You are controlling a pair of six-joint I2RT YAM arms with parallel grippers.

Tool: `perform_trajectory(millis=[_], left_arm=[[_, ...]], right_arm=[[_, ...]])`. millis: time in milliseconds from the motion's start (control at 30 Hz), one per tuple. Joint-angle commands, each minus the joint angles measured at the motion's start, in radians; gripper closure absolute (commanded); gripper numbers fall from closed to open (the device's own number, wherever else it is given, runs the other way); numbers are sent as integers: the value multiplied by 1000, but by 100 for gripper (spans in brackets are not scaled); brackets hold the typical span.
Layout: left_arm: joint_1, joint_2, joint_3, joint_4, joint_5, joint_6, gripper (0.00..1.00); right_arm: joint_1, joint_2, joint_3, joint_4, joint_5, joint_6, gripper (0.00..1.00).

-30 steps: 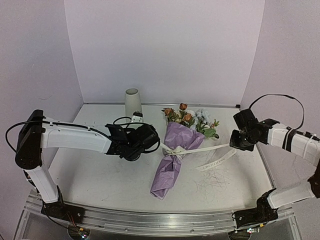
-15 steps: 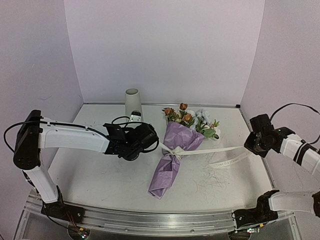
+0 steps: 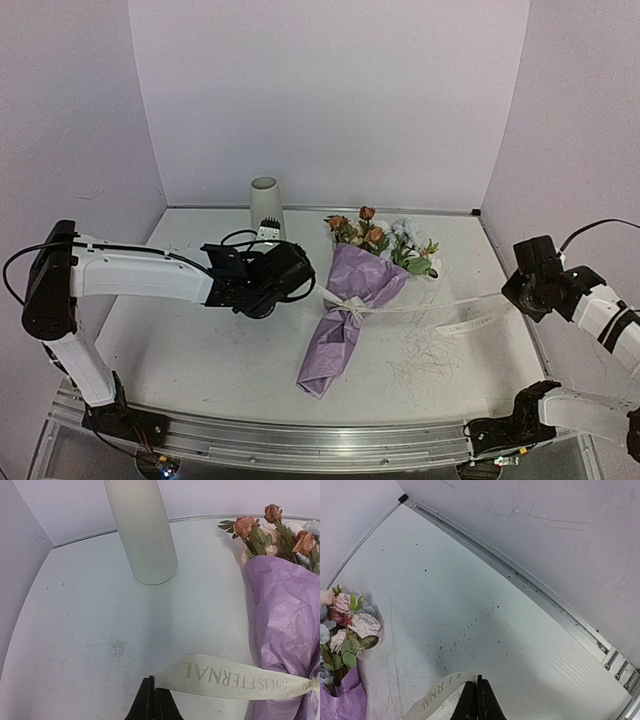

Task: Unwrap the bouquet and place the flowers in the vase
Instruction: Untie the ribbon from the wrapping paper.

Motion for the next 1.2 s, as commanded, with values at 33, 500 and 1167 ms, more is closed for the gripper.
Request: perform_trajectory(millis=[33,500,1167], left_arm=[[3,-120,28,-3,-45,19,99],[7,-574,-219,-5,-381,-182,95],[9,-223,-147,316,316,282,24]], right_arm=[[-5,26,5,-48,18,-13,100],[-4,93,32,-45,-11,-35,100],[-2,270,-15,354,-818,-393,26]])
